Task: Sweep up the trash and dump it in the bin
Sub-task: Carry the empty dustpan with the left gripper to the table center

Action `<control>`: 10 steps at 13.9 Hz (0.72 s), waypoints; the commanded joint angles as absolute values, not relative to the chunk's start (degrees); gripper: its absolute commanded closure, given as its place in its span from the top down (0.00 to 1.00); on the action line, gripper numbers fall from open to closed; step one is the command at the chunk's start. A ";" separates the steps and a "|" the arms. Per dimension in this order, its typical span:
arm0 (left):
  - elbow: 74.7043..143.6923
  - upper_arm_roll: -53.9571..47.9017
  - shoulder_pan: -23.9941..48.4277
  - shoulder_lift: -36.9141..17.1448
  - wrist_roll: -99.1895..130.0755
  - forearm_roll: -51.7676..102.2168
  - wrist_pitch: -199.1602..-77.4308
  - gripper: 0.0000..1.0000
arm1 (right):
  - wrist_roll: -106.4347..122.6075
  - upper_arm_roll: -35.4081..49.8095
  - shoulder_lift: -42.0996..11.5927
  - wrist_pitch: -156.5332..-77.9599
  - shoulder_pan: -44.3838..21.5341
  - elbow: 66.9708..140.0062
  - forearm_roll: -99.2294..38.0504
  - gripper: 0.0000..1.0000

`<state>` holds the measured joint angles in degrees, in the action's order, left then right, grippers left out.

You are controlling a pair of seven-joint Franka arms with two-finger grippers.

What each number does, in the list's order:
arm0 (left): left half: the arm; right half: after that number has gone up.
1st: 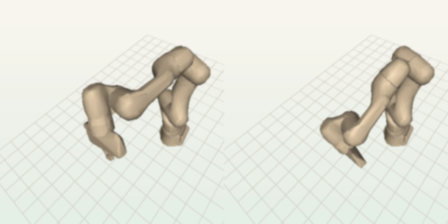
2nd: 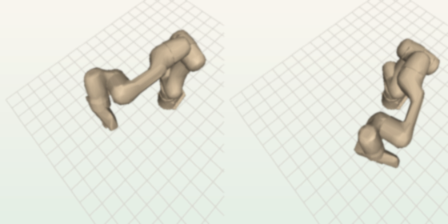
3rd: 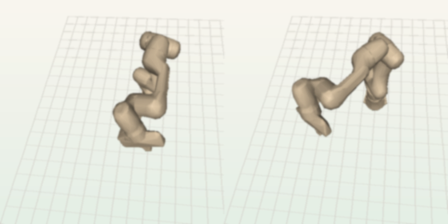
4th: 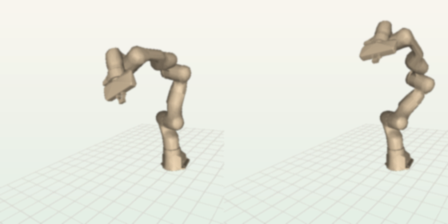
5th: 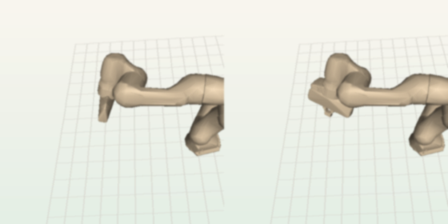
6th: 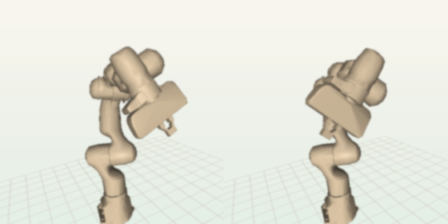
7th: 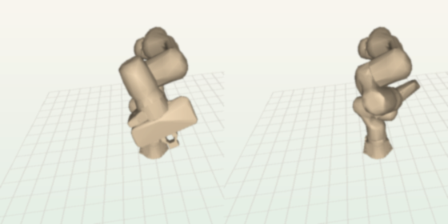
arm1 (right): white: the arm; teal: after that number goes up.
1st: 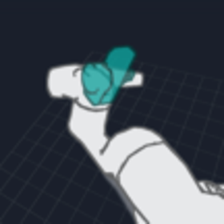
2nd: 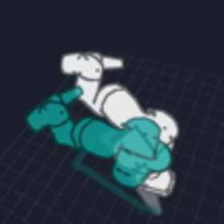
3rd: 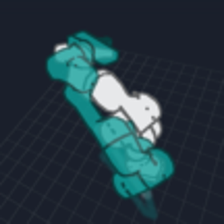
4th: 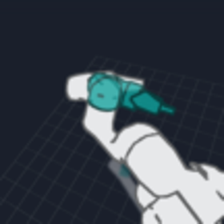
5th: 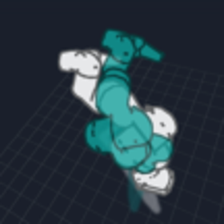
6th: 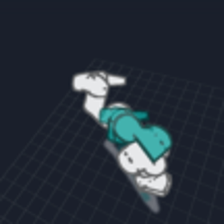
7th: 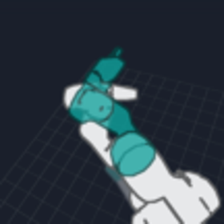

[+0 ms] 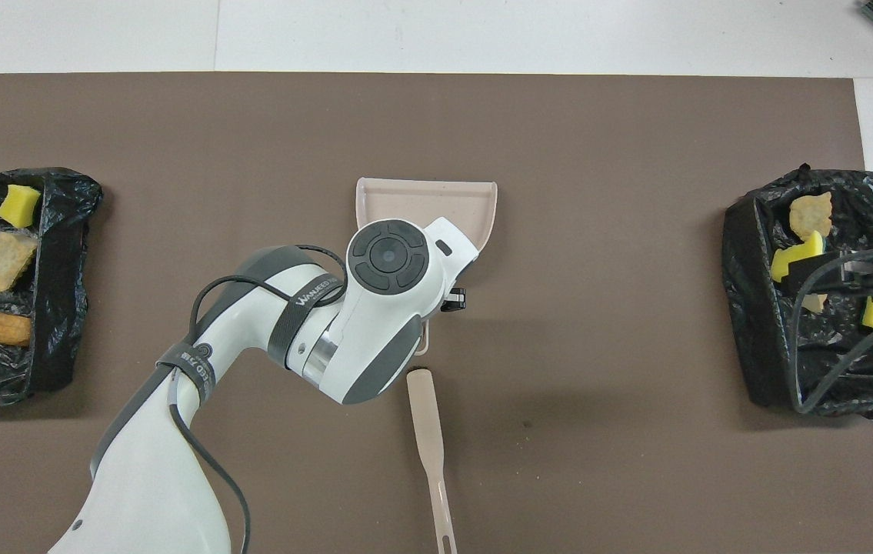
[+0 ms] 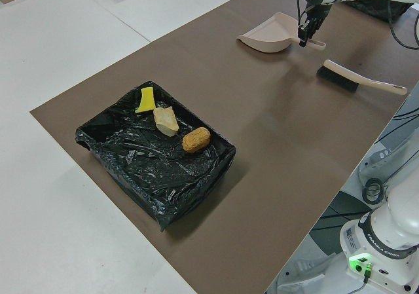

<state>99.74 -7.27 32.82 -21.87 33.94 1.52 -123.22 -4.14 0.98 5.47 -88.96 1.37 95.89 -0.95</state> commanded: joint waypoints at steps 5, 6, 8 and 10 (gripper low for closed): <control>100.37 -6.15 33.14 -22.06 38.14 2.90 -128.15 1.00 | -4.66 1.32 6.50 -89.38 2.02 97.03 -1.93 1.00; 100.37 -6.15 32.70 -21.45 38.14 2.90 -127.71 1.00 | -4.66 1.32 6.50 -89.38 2.02 97.03 -1.93 1.00; 100.11 -5.45 31.30 -19.52 38.14 2.90 -126.65 1.00 | -4.75 1.32 6.50 -89.38 2.02 97.03 -1.93 1.00; 99.67 -5.36 28.23 -17.41 38.06 2.73 -123.86 1.00 | -4.66 1.32 6.50 -89.38 2.02 96.94 -1.93 1.00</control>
